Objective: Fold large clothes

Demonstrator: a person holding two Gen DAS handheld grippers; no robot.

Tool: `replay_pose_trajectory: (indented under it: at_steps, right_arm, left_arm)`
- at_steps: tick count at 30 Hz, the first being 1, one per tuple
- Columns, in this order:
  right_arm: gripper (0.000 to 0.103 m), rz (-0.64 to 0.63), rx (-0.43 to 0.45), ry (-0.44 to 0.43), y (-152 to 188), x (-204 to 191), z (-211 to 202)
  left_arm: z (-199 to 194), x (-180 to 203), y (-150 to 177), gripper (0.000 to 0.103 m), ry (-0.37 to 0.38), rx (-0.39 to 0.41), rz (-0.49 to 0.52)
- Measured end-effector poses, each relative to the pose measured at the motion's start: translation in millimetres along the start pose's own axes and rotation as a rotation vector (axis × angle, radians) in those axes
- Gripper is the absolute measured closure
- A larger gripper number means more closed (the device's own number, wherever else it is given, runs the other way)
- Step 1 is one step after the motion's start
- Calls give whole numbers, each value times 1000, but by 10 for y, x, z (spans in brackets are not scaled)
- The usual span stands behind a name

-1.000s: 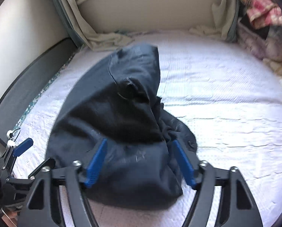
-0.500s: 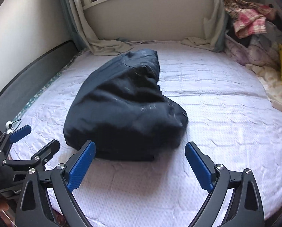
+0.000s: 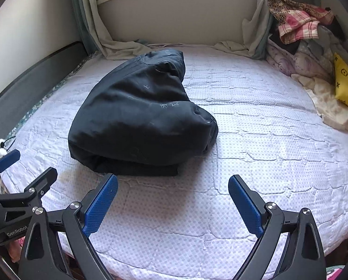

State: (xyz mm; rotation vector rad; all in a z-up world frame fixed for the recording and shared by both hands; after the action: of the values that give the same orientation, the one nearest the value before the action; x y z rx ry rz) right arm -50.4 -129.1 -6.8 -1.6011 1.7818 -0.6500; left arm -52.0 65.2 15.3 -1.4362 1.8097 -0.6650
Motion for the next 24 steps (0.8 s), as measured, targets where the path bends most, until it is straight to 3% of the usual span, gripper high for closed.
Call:
replay_pose_trajectory:
  at_steps: [24]
  right_arm:
    - [8, 2, -29, 9, 86, 31, 90]
  left_arm:
    - [25, 61, 37, 1, 30, -3, -17]
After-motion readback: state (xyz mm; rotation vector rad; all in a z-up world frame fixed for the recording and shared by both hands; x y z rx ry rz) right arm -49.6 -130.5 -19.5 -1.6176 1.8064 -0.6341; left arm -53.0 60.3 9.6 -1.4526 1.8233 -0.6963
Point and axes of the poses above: each gripper's, at about its wrist camera, not at the fingertips, and z roughly the way its jaws point, x to its right, y to its underside, the point moved 1 cm from there along z, roughly the way its jaws point, and after that the axes turned 5 degrees about x, right-handed, at the moved point
